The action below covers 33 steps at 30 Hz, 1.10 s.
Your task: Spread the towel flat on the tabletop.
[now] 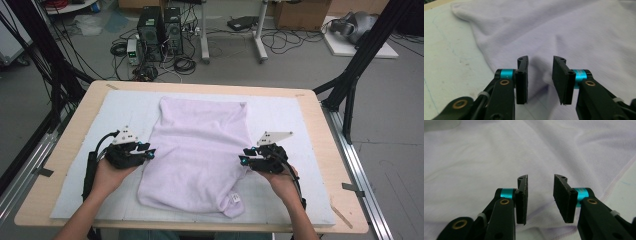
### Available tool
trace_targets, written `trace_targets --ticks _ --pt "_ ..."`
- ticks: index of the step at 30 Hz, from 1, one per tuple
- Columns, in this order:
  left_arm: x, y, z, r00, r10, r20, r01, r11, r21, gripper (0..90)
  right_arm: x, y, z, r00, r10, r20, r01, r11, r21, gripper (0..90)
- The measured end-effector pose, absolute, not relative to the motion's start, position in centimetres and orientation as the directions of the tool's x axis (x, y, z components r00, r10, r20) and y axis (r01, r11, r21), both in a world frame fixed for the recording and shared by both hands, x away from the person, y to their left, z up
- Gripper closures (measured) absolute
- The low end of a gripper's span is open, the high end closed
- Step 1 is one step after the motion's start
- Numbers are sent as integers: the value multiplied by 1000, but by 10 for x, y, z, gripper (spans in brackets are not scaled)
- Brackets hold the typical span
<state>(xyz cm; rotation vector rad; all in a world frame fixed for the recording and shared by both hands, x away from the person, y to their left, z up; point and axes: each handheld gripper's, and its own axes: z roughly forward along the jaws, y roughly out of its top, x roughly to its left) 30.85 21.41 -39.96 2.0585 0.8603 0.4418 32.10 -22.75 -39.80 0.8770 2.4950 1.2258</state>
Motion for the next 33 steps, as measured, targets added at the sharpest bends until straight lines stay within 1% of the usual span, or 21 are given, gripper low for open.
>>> trace_targets --ticks 2,5,8,11,14,15,16,17,19,21,22,24,27,29,31,33 --pt "293 215 -401 716 699 8 398 -417 818 622 308 -229 -395 -813 579 55 388 469 794 625" --pt "276 217 -402 732 681 -9 392 -411 823 587 290 -229 -396 -837 545 50 357 474 805 617" --pt "263 215 -406 752 659 -21 385 -413 825 550 278 -226 -402 -855 515 49 347 500 793 602" --pt "256 209 -416 779 627 10 366 -467 805 528 274 -217 -414 -863 504 34 348 544 764 570" --pt "258 202 -429 783 622 14 384 -501 776 516 281 -208 -424 -853 521 29 367 561 742 562" --pt "259 201 -433 789 614 11 389 -514 765 524 284 -206 -427 -847 531 23 373 564 737 563" --pt "260 199 -436 799 602 12 389 -532 752 578 288 -203 -430 -845 534 25 381 569 729 577" --pt "260 198 -439 802 597 18 392 -549 738 631 290 -201 -432 -845 534 23 385 578 720 618" --pt "260 196 -442 808 589 14 385 -547 743 719 294 -197 -435 -852 522 17 378 594 710 767" --pt "259 195 -442 794 605 54 372 -554 745 810 295 -195 -436 -853 522 17 379 596 708 833" --pt "260 194 -442 794 604 63 366 -559 744 858 296 -196 -436 -852 523 28 383 585 715 844" --pt "262 194 -441 789 611 64 369 -555 745 873 295 -198 -430 -846 531 42 393 569 722 852" --pt "269 194 -435 767 637 82 365 -538 760 878 294 -199 -417 -844 535 13 373 571 731 854" --pt "277 194 -428 749 658 81 365 -512 778 879 299 -201 -407 -837 547 1 364 556 747 855" --pt "286 193 -421 736 669 101 356 -510 783 879 308 -203 -396 -823 568 -11 361 538 762 854" --pt "299 191 -414 726 679 114 351 -508 786 879 320 -205 -390 -805 593 -4 379 519 766 854"
